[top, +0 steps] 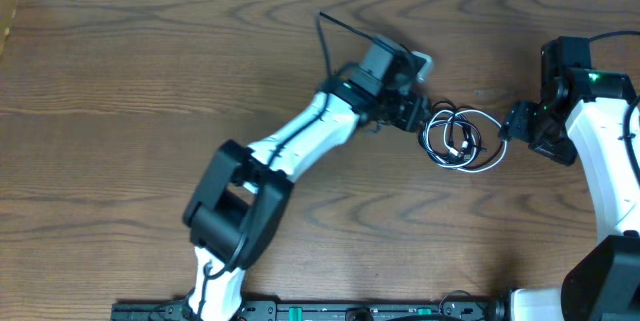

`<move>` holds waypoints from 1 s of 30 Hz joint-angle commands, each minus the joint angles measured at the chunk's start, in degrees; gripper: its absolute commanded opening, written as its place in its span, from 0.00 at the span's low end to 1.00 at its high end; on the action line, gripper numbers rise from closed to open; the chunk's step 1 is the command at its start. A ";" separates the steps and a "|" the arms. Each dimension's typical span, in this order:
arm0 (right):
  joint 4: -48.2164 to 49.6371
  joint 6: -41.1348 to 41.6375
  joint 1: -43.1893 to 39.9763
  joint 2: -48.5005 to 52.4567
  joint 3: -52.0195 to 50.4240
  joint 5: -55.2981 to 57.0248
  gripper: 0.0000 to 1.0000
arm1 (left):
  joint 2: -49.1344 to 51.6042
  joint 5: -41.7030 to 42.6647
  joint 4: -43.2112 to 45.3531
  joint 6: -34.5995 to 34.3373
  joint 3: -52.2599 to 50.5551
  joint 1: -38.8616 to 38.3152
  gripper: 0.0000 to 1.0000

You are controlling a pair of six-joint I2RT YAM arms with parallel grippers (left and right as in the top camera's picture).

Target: Untangle cables

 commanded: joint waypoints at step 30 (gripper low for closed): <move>1.68 0.46 0.72 -0.33 0.61 -4.13 0.80 | 11.17 -17.14 4.39 -2.23 0.24 -7.61 0.13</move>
